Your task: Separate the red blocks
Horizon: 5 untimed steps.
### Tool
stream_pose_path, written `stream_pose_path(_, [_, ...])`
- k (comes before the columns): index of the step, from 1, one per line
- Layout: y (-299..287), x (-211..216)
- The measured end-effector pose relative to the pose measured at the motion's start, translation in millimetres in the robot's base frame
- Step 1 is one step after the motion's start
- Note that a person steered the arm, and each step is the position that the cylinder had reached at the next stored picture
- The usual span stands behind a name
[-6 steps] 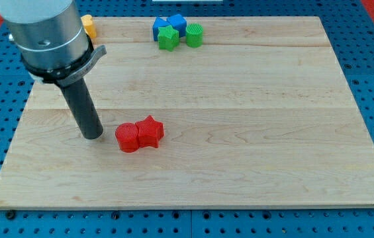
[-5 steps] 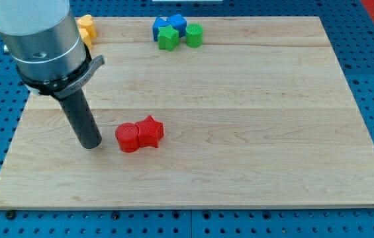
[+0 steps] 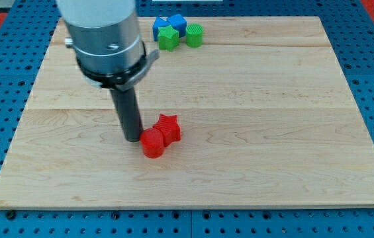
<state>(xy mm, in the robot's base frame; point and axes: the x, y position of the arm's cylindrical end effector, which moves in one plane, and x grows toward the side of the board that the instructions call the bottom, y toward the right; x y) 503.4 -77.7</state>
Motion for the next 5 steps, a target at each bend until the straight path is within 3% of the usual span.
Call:
stream_pose_path(2, [51.3,-1.8])
stream_pose_path(5, [47.8,-33.3])
